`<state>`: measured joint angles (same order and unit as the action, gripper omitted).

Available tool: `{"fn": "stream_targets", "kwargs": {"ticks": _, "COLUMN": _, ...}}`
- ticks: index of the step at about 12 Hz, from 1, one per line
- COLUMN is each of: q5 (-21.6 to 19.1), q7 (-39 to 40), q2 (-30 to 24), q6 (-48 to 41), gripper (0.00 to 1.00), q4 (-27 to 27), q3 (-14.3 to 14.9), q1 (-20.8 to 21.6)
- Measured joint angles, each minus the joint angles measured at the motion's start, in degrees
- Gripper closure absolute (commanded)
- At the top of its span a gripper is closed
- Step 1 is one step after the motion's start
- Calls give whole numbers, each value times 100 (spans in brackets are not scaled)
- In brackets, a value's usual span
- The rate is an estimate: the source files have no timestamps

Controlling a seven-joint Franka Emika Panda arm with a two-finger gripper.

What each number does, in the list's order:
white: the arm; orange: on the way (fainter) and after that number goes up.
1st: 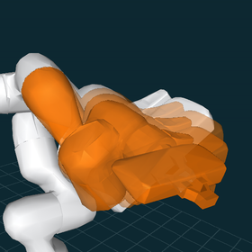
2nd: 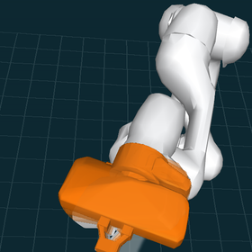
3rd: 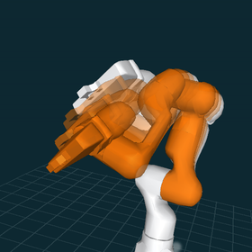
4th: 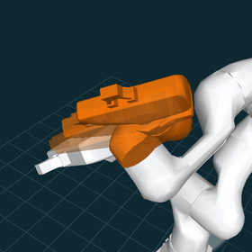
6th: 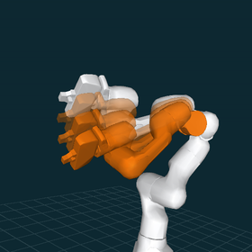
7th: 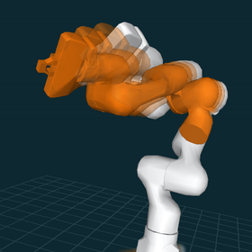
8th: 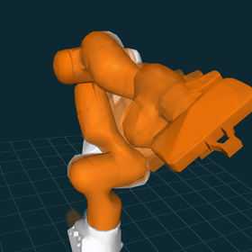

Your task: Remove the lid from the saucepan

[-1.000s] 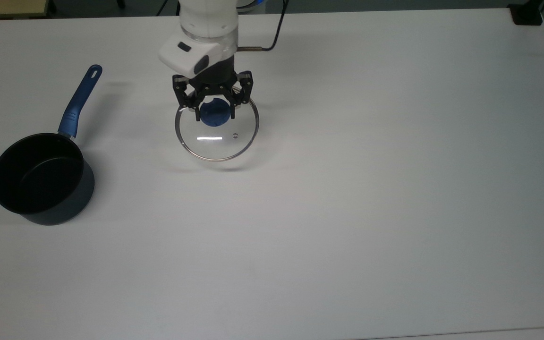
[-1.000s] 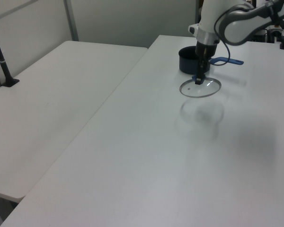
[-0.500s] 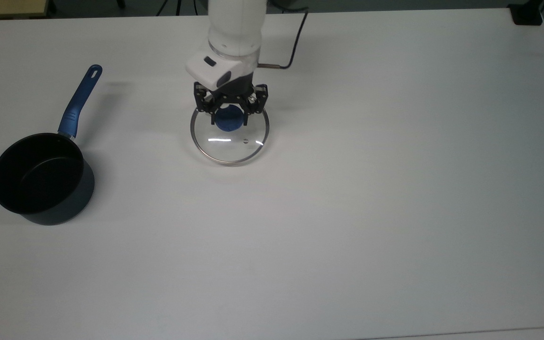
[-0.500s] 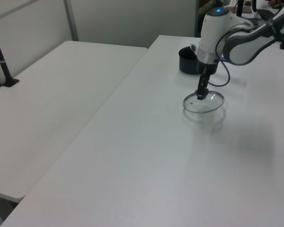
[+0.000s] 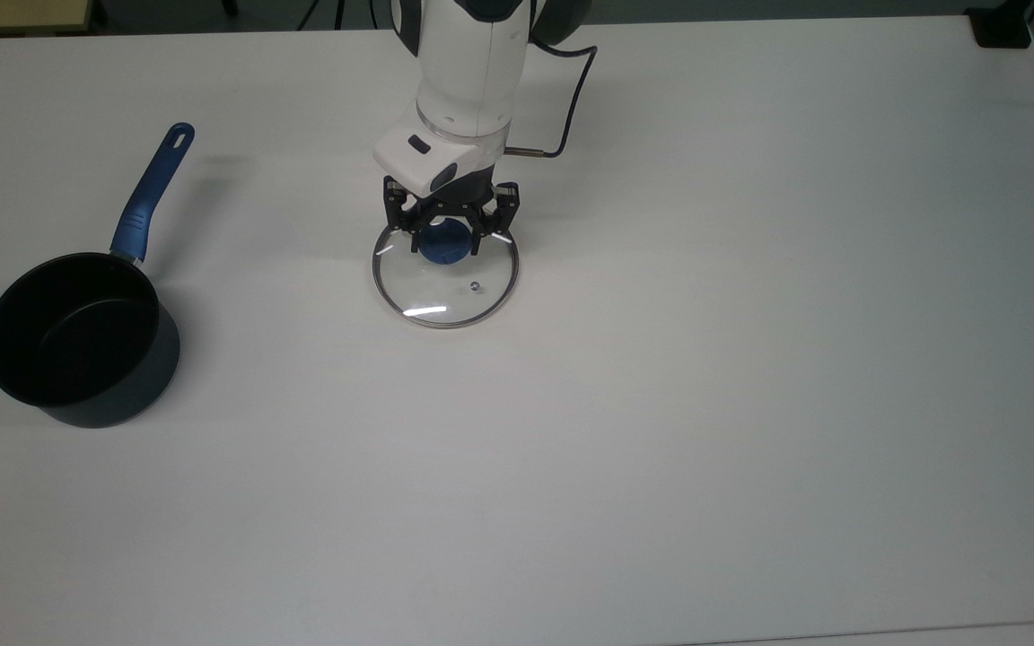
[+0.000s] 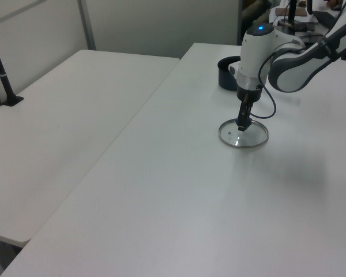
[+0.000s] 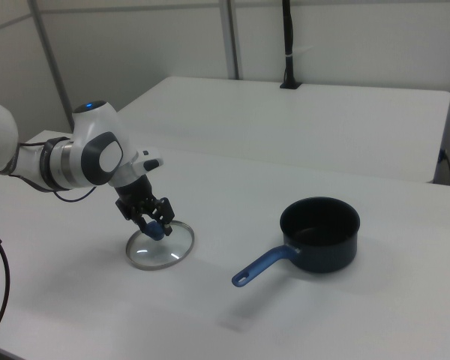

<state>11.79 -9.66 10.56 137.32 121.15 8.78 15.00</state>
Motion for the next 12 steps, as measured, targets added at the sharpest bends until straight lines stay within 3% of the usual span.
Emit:
{"fn": "stream_targets", "kwargs": {"ticks": 3, "q5": 1, "q7": -12, "q2": 20, "q6": -123, "gripper": 0, "q4": -150, "q3": 13, "q1": -133}}
{"fn": "stream_targets", "kwargs": {"ticks": 4, "q5": 1, "q7": -16, "q2": 15, "q6": -556, "gripper": 0, "q4": -373, "q3": 20, "q1": -248}}
{"fn": "stream_targets", "kwargs": {"ticks": 6, "q5": -81, "q7": 46, "q2": -39, "q6": -2108, "gripper": 0, "q4": -1293, "q3": -84, "q1": -629}}
{"fn": "stream_targets", "kwargs": {"ticks": 7, "q5": -285, "q7": 248, "q2": -99, "q6": -2750, "gripper": 0, "q4": -1809, "q3": -291, "q1": -1001}}
{"fn": "stream_targets", "kwargs": {"ticks": 9, "q5": -586, "q7": 549, "q2": -193, "q6": -3658, "gripper": 0, "q4": -2598, "q3": -501, "q1": -1472}}
{"fn": "stream_targets", "kwargs": {"ticks": 12, "q5": -682, "q7": 581, "q2": -415, "q6": -4137, "gripper": 0, "q4": -2907, "q3": -561, "q1": -1534}}
